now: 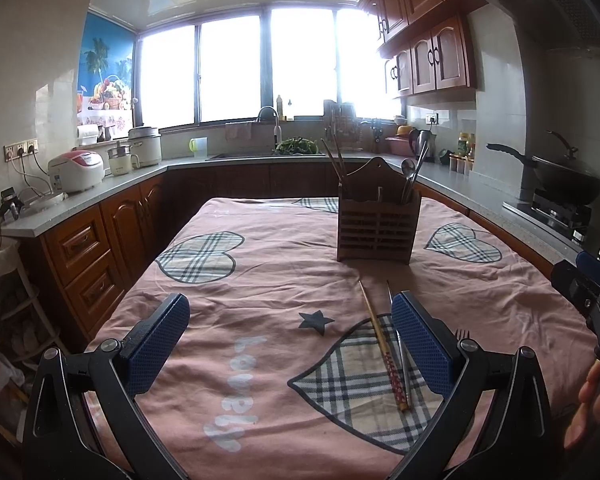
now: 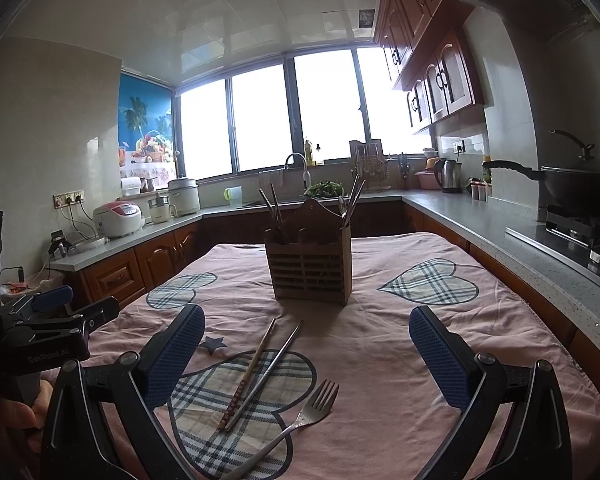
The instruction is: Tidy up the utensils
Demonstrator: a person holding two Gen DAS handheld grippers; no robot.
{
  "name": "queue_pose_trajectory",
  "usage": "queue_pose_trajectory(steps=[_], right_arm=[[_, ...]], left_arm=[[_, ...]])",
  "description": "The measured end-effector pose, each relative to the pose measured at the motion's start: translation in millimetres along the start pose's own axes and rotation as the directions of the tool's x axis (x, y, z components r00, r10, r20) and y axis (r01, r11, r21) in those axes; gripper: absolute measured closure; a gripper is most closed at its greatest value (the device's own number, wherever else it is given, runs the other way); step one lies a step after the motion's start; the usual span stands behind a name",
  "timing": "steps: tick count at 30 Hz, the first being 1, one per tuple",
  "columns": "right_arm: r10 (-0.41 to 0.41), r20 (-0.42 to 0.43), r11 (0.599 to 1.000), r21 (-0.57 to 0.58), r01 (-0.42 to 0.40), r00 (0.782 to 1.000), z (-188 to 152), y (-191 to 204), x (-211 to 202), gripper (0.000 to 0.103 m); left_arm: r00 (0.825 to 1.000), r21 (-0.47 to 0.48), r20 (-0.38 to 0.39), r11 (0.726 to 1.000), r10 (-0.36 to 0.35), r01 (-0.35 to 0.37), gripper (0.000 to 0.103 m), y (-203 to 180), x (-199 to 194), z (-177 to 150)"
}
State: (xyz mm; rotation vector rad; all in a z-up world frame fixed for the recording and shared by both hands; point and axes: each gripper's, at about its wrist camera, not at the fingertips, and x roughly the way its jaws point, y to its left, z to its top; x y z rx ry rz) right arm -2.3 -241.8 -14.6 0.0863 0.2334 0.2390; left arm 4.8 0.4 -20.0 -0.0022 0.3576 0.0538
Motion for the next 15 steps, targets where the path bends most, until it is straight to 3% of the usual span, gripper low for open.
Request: queue_pose_trajectory(steps=[15], right_arm=[[0.000, -0.006, 1.000, 0.001, 0.000, 1.000, 2.2, -0.1, 4.3, 0.000]], left_arm=[[1.000, 0.003, -0.008, 1.000, -0.007, 0.007, 0.000, 0.1, 8.0, 4.5]])
